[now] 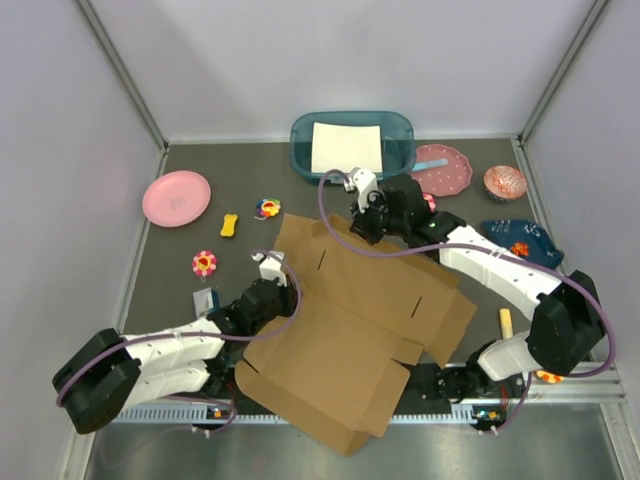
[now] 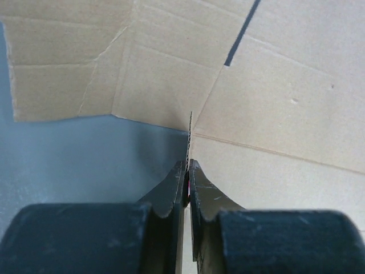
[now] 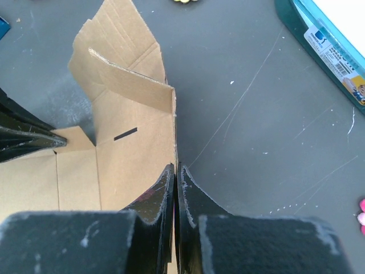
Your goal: Fold the paper box
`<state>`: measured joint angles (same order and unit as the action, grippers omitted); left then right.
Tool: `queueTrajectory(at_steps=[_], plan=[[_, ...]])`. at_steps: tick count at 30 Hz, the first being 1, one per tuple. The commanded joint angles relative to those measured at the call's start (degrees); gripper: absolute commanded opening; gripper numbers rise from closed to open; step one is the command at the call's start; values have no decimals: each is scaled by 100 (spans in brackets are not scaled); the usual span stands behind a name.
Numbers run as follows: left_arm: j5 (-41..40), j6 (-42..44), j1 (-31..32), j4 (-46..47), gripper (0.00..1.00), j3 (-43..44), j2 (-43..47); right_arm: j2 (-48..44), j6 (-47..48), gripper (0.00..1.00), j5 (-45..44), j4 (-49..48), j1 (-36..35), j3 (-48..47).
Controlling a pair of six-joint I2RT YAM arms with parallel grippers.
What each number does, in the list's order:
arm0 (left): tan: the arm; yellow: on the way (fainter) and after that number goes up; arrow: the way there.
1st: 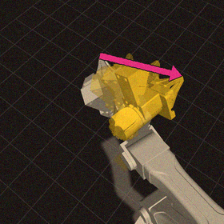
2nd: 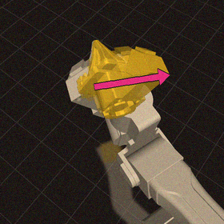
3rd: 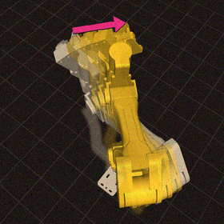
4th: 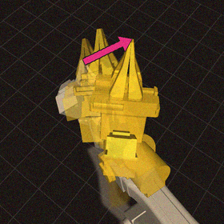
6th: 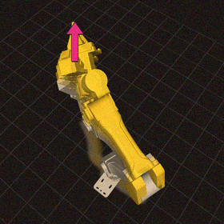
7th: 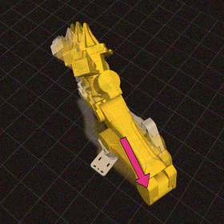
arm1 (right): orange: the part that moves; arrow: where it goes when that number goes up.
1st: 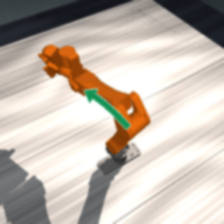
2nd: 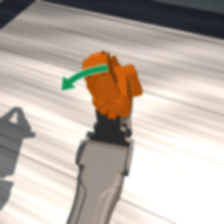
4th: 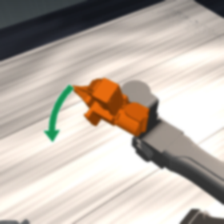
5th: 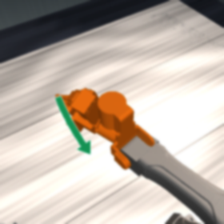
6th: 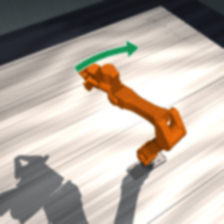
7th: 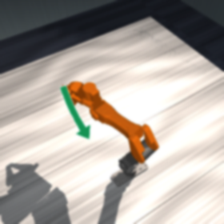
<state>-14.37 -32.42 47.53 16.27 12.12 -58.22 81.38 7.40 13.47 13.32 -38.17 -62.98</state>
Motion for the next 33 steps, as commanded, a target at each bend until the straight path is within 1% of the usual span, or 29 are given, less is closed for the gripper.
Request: queueTrajectory(at_steps=[1, 4, 5, 7, 8, 11, 12, 13, 14, 15, 19, 20, 22, 23, 24, 26, 27, 28, 29, 30, 33], plan=[[-118, 517, 204, 851, 10, -78, 83, -220, 86, 0, -178, -5, -190, -118], [-303, 895, 520, 991, 13, 18, -49, -219, 104, 0, -257, 39, -225, -109], [-338, 983, 703, 1009, 17, 62, -154, -228, 113, 0, -310, 65, -243, -118], [-347, 1220, 863, 1053, 22, 211, -286, -220, 165, 0, -380, 109, -278, -109], [-347, 1273, 1011, 1071, 28, 273, -409, -219, 244, 0, -537, 118, -348, -83], [-364, 1327, 1109, 958, 39, 510, -585, -263, 411, 0, -828, 118, -401, -56], [-408, 1231, 1110, 870, 51, 580, -594, -281, 455, 0, -881, 109, -410, -56], [-548, 1212, 1110, 791, 56, 720, -525, -307, 499, 0, -934, 109, -402, -65], [-628, 1204, 1110, 703, 67, 817, -481, -333, 613, 0, -1056, 66, -410, -83], [-698, 1143, 1110, 432, 99, 1010, -411, -377, 692, 0, -1110, 57, -410, -109], [-751, 1300, 1110, 8, 99, 1362, 134, -483, 1184, 0, -1330, -57, -428, -241], [-795, 1309, 1110, -53, 99, 1407, 431, -501, 1394, 0, -1530, -101, -428, -293], [-970, 1309, 1110, -159, 99, 1451, 888, -518, 1588, 0, -1619, -145, -436, -364], [-1119, 1265, 1101, -194, 99, 1442, 1048, -536, 1824, 0, -1724, -180, -454, -399], [-1442, 1161, 1101, -264, 99, 1442, 1197, -571, 1966, 0, -1804, -311, -489, -373], [-1734, 1124, 1092, -309, 99, 1346, 1635, -702, 2404, 0, -2093, -566, -646, -190], [-2119, 1090, 1092, -309, 99, 1233, 1760, -746, 2555, 0, -2208, -698, -735, -101], [-2305, 1046, 1092, -300, 99, 1170, 1987, -799, 2713, 0, -2287, -943, -805, -13], [-2498, 1019, 1083, -265, 99, 1109, 2085, -878, 3036, 0, -2488, -1050, -954, 162], [-2822, 1001, 1074, -230, 99, 978, 2165, -896, 3170, 0, -2586, -1147, -1042, 242], [-3141, 870, 952, -1, 99, 758, 2315, -967, 3636, 0, -2955, -1462, -1384, 505]])
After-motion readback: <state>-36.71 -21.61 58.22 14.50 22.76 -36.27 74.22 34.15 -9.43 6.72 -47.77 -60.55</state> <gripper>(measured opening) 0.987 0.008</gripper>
